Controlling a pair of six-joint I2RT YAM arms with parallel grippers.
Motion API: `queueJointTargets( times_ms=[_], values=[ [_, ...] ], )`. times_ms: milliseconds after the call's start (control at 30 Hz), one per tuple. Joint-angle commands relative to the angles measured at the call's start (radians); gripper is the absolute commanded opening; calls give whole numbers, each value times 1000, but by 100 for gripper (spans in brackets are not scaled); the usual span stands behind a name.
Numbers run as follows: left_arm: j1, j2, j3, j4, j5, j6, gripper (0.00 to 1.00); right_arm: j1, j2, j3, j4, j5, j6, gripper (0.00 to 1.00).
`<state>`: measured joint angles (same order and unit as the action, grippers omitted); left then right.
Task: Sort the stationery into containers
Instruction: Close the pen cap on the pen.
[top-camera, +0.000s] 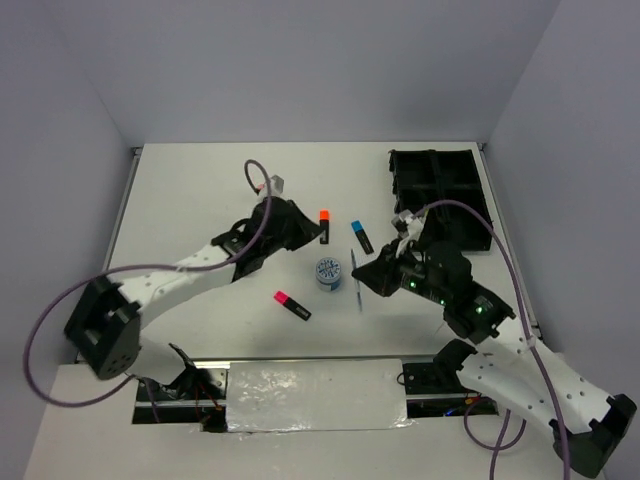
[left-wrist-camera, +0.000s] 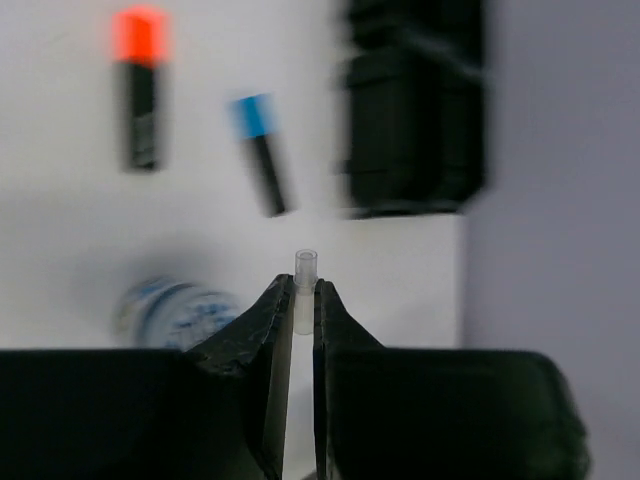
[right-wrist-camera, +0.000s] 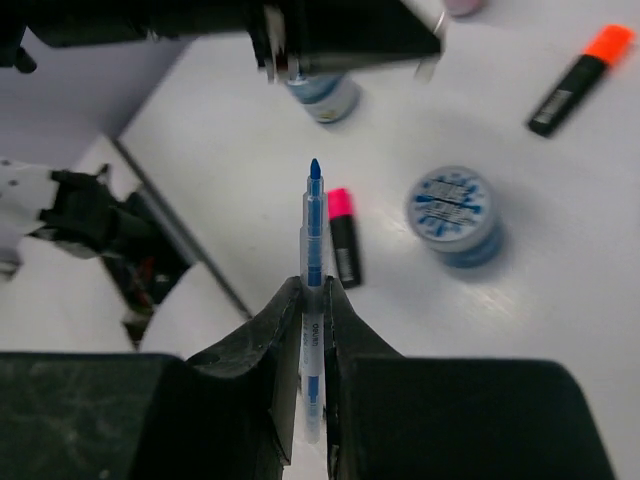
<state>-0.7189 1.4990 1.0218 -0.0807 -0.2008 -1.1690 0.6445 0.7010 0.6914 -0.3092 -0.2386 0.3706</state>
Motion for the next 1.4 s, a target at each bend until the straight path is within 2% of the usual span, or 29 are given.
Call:
queueJointTargets(
  times_ms=[0, 67, 200, 300, 767, 933, 1367],
  values=[
    [-16, -231, -136, 542, 217, 268, 0, 102, -109, -120, 284, -1, 161, 0],
    [-30, -345, -201, 739, 328, 310, 0, 116, -152, -191, 364, -49, 203, 0],
    [-42, -422, -269, 912, 515, 302, 0, 138, -141, -248, 589, -133, 278, 0],
    [-56, -457, -275, 937, 592, 305, 0, 179, -121, -222, 598, -96, 274, 0],
    [-97, -537, -296, 774, 526, 405, 0, 222, -72, -127, 573, -90, 199, 0],
    [-97, -543, -305, 762, 480, 411, 0, 225, -87, -116, 559, -90, 185, 0],
    [-99, -525, -307, 789, 497, 379, 0, 227, -83, -81, 521, -67, 168, 0]
  ],
)
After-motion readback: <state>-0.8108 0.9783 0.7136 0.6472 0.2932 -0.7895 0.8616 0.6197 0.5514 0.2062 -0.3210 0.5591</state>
